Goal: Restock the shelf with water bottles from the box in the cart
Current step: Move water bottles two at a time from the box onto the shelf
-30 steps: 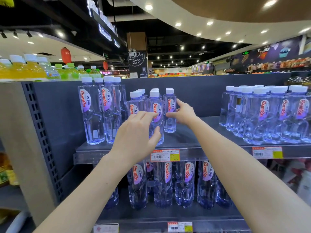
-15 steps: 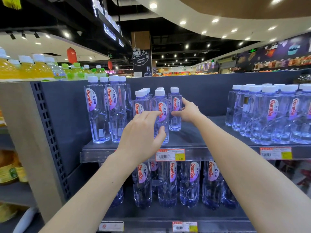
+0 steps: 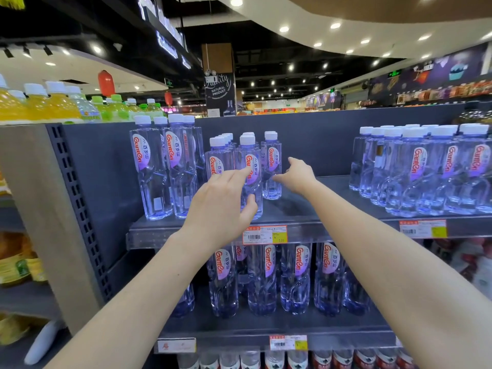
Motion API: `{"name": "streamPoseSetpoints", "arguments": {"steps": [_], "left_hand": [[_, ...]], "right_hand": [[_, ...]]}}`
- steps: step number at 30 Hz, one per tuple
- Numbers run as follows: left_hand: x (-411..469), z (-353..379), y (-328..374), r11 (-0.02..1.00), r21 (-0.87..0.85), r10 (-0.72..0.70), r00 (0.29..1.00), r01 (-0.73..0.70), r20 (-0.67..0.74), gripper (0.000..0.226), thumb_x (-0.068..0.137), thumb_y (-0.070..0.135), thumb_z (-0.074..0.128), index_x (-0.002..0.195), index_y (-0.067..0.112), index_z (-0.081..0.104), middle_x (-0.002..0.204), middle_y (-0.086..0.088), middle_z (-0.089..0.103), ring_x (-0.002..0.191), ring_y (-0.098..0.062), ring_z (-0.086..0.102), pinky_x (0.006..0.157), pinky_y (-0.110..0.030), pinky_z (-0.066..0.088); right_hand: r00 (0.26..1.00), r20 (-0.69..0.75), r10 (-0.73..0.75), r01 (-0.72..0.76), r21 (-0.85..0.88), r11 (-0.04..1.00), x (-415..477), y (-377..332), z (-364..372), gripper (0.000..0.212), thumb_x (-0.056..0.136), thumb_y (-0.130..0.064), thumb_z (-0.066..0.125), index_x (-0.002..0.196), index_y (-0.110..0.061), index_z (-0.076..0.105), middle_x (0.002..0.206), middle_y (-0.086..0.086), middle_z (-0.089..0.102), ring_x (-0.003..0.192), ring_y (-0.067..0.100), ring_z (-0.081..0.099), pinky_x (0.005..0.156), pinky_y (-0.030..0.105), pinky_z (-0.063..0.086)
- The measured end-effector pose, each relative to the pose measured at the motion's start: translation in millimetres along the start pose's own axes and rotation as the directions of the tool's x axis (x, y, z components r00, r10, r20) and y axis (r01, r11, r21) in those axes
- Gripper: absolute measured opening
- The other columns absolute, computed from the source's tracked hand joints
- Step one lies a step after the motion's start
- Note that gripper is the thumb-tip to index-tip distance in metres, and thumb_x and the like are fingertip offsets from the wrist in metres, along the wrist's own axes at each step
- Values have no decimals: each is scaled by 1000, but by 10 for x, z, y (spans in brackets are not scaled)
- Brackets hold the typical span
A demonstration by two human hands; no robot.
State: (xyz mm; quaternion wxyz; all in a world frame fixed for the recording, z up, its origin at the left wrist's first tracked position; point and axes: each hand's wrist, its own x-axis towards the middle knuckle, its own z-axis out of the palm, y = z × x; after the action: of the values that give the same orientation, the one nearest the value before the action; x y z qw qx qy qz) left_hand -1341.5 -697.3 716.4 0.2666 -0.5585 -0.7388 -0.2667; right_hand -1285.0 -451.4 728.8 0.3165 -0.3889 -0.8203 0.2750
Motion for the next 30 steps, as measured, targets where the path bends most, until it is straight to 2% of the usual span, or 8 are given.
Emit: {"name": "streamPoseSetpoints", "arguments": {"steps": [2, 4, 6, 9, 15, 21, 26, 30], "left_hand": [[-19, 4, 11, 1000, -7, 1, 1000, -1, 9, 56, 101, 31, 57, 154, 18, 47, 144, 1, 61, 128, -27, 56, 99, -36, 46], [-39, 15, 42, 1000, -22, 14, 1000, -14, 19, 55, 100, 30, 59, 152, 17, 49, 143, -1, 62, 125, -30, 58, 99, -39, 47], [-64, 36, 96, 999, -30, 45, 998, -44, 37, 55, 100, 30, 59, 152, 16, 49, 144, -3, 61, 122, -31, 60, 99, -42, 47], [-99, 67, 190, 998, -29, 66, 997, -64, 51, 57, 100, 32, 57, 154, 17, 47, 146, -3, 59, 122, -30, 58, 101, -42, 45], [-192, 158, 373, 998, 9, 56, 984, -58, 170, 58, 101, 37, 51, 155, 17, 42, 147, -6, 57, 127, -31, 54, 101, -42, 44], [-435, 246, 527, 997, 67, 22, 964, -41, 265, 58, 100, 37, 50, 154, 17, 42, 138, -12, 60, 123, -36, 57, 99, -45, 45], [-633, 196, 659, 987, 155, -16, 955, -31, 295, 58, 99, 38, 48, 152, 14, 43, 137, -13, 62, 123, -36, 58, 106, -48, 43], [-870, 89, 851, 975, 220, -68, 948, -2, 309, 50, 99, 39, 48, 141, 12, 50, 128, -13, 64, 116, -38, 59, 102, -47, 42]], "right_hand": [[999, -10, -40, 39, -117, 992, -106, 15, -35, 25, 91, -23, 65, 112, -12, 56, 110, 9, 63, 106, 34, 61, 74, 33, 44], [997, 3, -74, 73, -222, 972, -220, 26, -81, 9, 93, -18, 57, 101, -13, 58, 112, 10, 67, 95, 34, 60, 65, 31, 43], [995, 32, -92, 98, -327, 940, -375, 14, -143, 17, 91, -11, 50, 104, -12, 61, 116, 12, 68, 95, 34, 62, 63, 30, 46], [995, 17, -103, 101, -418, 903, -601, 21, -246, 43, 92, -10, 50, 135, -10, 59, 130, 10, 65, 116, 34, 62, 85, 39, 55], [995, -11, -100, 82, -483, 872, -1073, 185, -455, 50, 97, -15, 47, 147, -17, 52, 138, 10, 62, 118, 33, 60, 80, 36, 51], [980, -67, -188, 135, -472, 871, -1579, 403, -568, 55, 101, -19, 50, 155, -21, 43, 155, 3, 50, 138, 28, 49, 102, 41, 48], [984, 8, -176, 157, -498, 853, -1983, 444, -661, 55, 100, -16, 49, 155, -20, 43, 150, 8, 54, 132, 31, 53, 94, 40, 51], [980, 41, -195, 186, -534, 825, -2345, 578, -693, 29, 96, -11, 48, 123, -13, 59, 124, 12, 66, 109, 36, 61, 71, 36, 43]]}}
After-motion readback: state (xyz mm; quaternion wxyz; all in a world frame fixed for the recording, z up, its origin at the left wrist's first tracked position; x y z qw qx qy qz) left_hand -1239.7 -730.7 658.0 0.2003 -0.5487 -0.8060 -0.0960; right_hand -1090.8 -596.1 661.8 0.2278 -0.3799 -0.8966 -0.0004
